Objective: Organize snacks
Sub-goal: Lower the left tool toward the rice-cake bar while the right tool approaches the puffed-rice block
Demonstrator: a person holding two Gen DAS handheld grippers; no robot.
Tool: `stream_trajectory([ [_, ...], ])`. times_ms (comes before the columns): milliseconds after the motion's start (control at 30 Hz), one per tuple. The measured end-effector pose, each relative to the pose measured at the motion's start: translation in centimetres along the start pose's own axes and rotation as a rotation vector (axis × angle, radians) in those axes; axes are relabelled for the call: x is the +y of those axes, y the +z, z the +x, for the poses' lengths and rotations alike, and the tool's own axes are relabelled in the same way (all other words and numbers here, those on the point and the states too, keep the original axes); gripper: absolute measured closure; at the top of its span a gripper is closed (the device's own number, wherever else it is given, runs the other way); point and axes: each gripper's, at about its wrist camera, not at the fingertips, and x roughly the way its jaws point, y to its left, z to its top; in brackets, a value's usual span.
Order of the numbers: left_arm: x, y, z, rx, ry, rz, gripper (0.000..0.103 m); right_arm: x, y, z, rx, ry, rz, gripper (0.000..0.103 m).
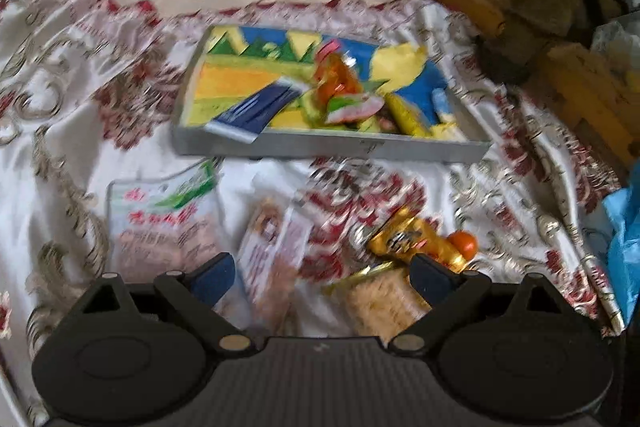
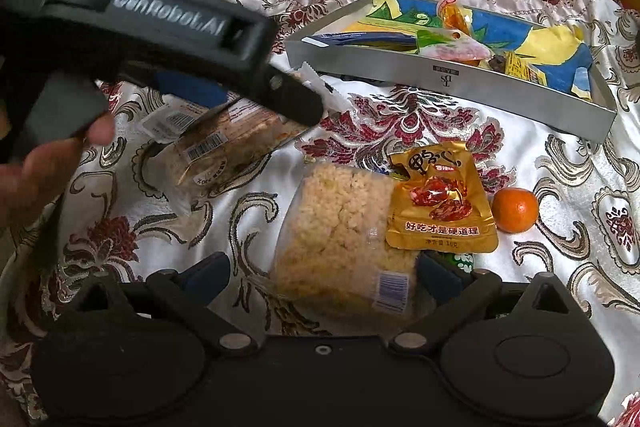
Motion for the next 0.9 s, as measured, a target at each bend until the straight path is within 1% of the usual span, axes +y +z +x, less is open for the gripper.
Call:
stream_trajectory([
  [67,-0.3,0.3,0.3,-0.014,-0.031,0.015,0.006,0.0,0.0,0.0,0.001,-0.001,-0.002,0.002],
  [100,-0.1,0.5,0.6,-0.016,-0.054,0.008,0.006,0.1,0.0,0.0,0.002,-0.003,-0.005,0.002],
  [200,0.4,0.8,1.4,-0.016,-0.085,-0.02,0.006,0.3,-0.1,0.1,0.002,-0.01,-0.014,0.002],
  [367,0.5,1.3,2.1,-0.038,-0.055,0.01,0.006,0.4,0.0,0.0,0.001,-0.007,-0.005,0.002],
  [433,0.9,1.4,2.1,-0.037,-0.044,-0.003,0.006,0.3,0.1,-0.1,-0.005,-0.007,0.001,0.003],
  [500,1.3,1.4,2.3,-0.016,-0.029,-0.018,0.006,0.0,0.2,-0.2,-0.009,-0.005,0.017,0.005],
  [567,1.5,1.4,2.6,0.02,-0.016,-0.011,0.006,-0.2,0.2,-0.2,-0.011,-0.004,0.029,0.006],
  [667,1.0,1.1,3.2,0.086,-0.006,0.036,0.009,-0.3,0.2,0.0,-0.012,-0.013,0.033,0.009],
  [767,0.5,0.6,3.8,0.141,0.033,0.069,0.014,-0.7,0.2,0.5,-0.008,-0.015,0.033,0.01],
  [867,0.9,0.1,3.6,0.165,0.03,0.035,0.018,-1.0,0.2,1.1,-0.007,-0.004,0.036,0.01],
  [900,0.9,0.0,3.5,0.178,0.034,0.025,0.021,-1.0,0.3,1.2,-0.007,-0.004,0.035,0.01],
])
